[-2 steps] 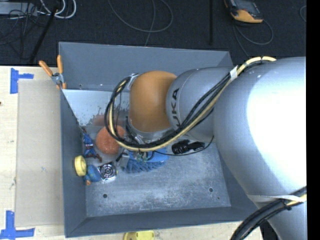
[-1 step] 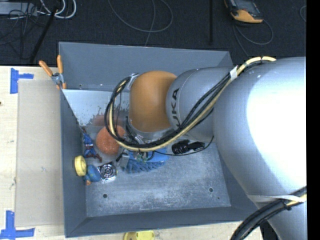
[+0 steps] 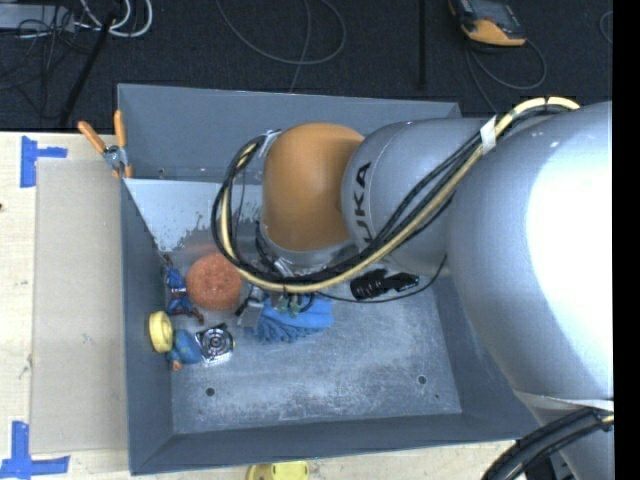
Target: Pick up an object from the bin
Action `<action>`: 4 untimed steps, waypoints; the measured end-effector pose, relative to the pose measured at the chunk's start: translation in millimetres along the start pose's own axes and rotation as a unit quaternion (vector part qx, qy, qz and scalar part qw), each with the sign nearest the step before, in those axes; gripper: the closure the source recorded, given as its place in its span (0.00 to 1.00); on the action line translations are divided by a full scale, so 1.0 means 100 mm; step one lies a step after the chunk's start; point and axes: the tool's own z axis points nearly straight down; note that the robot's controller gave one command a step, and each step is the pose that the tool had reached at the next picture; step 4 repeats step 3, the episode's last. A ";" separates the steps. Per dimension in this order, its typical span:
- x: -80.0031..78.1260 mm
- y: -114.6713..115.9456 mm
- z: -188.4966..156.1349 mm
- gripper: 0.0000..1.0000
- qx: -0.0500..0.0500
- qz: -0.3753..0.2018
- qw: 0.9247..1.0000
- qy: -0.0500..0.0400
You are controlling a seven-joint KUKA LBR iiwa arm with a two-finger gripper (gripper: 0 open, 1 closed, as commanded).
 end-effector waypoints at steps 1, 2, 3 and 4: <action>0.08 0.15 -0.28 1.00 -0.004 0.005 1.000 -0.008; 0.02 0.09 -0.46 1.00 0.001 0.003 1.000 0.001; 0.01 0.08 -1.24 1.00 -0.002 0.008 1.000 -0.003; 0.01 0.08 -1.24 1.00 -0.002 0.008 1.000 -0.003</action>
Offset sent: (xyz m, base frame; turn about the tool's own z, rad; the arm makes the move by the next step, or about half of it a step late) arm 0.0139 0.0004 0.1039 0.0019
